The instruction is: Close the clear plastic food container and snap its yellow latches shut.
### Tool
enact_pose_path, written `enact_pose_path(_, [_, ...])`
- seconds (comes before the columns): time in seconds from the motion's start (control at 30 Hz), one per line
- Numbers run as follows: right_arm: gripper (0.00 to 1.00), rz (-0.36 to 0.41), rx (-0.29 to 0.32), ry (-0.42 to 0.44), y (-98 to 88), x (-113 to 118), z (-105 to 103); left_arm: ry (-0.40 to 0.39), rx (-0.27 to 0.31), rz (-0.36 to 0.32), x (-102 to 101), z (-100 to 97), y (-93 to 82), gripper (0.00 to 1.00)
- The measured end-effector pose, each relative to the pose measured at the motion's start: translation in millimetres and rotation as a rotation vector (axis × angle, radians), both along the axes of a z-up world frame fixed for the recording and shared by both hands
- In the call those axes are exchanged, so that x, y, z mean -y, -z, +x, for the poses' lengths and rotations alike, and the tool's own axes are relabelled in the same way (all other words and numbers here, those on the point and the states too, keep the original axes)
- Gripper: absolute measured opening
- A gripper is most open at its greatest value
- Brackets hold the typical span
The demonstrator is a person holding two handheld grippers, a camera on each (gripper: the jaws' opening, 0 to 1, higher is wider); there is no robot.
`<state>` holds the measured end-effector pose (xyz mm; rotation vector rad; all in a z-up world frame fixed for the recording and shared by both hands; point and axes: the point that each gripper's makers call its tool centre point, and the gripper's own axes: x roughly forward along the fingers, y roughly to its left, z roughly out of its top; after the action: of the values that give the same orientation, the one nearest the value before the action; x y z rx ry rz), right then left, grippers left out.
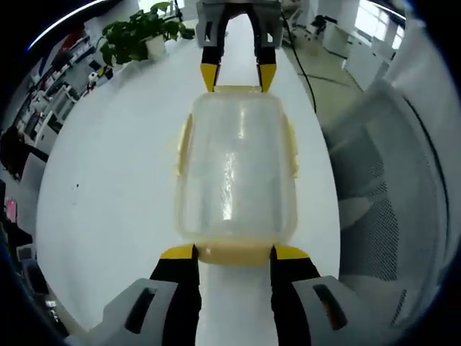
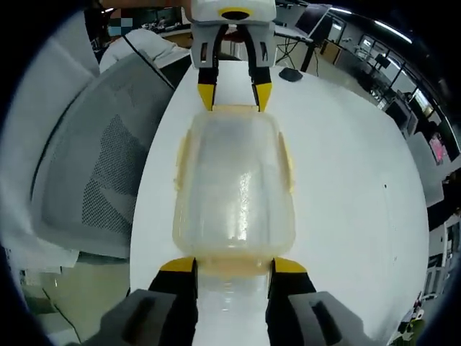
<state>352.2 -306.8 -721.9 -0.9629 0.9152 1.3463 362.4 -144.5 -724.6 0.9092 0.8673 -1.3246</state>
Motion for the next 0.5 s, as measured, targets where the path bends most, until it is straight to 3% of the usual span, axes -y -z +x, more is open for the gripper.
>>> enact_pose_path(0.5, [0.34, -0.003, -0.02, 0.014, 4.4, 34.7, -1.1, 0.016, -0.009, -0.014, 36.0, 0.1, 0.5, 0.35])
